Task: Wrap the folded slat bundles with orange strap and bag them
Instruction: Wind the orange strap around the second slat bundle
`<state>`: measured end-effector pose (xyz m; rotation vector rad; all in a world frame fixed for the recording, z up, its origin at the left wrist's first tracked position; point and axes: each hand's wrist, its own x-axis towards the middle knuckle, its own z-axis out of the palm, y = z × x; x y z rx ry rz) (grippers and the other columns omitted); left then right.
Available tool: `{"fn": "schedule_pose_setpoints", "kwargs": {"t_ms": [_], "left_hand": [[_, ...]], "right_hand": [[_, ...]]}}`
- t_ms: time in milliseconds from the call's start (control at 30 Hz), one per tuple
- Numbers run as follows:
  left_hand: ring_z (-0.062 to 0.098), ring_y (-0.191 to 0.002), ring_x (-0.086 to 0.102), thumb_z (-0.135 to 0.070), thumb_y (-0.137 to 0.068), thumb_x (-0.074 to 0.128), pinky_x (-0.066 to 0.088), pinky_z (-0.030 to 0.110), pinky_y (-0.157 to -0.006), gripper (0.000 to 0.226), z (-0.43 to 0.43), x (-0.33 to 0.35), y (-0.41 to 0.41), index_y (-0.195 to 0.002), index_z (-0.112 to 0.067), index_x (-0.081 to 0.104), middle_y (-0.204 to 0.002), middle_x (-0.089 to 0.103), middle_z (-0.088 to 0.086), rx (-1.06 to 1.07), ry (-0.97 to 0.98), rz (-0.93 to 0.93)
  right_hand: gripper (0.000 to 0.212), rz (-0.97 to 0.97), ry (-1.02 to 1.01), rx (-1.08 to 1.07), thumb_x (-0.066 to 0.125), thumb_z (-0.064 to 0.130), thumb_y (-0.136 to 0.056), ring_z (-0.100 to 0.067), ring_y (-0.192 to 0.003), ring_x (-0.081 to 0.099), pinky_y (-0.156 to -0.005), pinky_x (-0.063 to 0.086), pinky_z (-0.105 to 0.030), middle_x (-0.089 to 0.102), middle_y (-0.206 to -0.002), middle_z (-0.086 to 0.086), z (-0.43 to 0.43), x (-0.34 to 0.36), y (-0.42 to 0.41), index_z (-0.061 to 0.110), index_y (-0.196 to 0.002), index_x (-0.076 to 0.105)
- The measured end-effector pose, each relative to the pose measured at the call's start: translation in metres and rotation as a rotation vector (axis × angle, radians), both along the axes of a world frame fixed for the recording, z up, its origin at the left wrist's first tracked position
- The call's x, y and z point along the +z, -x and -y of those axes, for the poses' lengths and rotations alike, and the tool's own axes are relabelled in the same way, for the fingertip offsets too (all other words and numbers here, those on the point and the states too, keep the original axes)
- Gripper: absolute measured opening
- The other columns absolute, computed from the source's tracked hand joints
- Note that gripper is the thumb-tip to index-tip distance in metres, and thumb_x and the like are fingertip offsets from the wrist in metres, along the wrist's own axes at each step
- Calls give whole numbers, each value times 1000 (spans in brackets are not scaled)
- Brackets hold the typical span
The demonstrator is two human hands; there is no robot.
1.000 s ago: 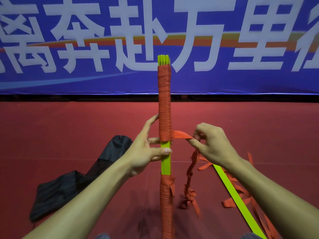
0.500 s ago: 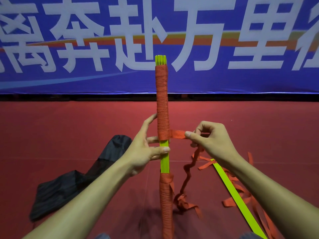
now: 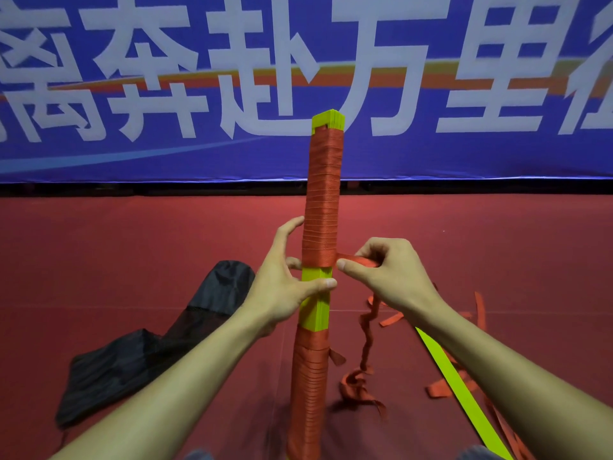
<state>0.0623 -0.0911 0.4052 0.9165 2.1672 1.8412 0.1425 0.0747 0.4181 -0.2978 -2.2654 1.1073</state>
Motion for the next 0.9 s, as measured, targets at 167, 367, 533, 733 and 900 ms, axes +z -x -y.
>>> {"fn": "schedule_pose_setpoints", "kwargs": {"t_ms": [167, 367, 533, 733, 900], "left_hand": [[23, -81, 74, -31, -57, 94, 61, 52, -76, 97, -6, 0, -5, -126, -67, 36, -86, 75, 6, 65, 15, -35], [28, -87, 73, -9, -62, 94, 62, 45, -77, 77, -11, 3, -8, -121, -37, 52, -93, 76, 4, 10, -65, 11], [24, -86, 71, 10, -78, 76, 60, 34, -67, 78, -5, 4, -5, -128, -43, 47, -110, 68, 13, -153, -53, 140], [15, -81, 70, 19, -84, 63, 57, 31, -70, 88, 7, 5, 1, -130, -51, 36, -100, 72, 10, -385, -6, 189], [22, -82, 67, 15, -79, 73, 58, 38, -75, 100, 5, 3, -1, -128, -64, 34, -107, 67, 15, -357, -47, 185]], "right_hand": [[46, -9, -54, -73, 84, 45, -68, -8, -48, 44, -47, 34, -23, 53, -52, 7, 17, 7, -1, 8, -62, 58], [29, -38, -21, -77, 85, 33, -70, -11, -58, 58, -56, 46, -28, 65, -61, 5, 21, 8, 1, 16, -65, 62], [21, -59, -2, -68, 83, 26, -74, -7, -56, 55, -60, 48, -29, 64, -60, 6, 15, 6, 1, 18, -65, 65], [13, -69, 49, -16, 83, 21, -74, -8, -60, 60, -67, 54, -38, 69, -63, 5, 5, 4, 1, 17, -68, 72], [9, -83, 62, 5, 83, 17, -74, -9, -66, 66, -71, 57, -39, 72, -67, 5, 5, 5, -1, 17, -73, 75]]}}
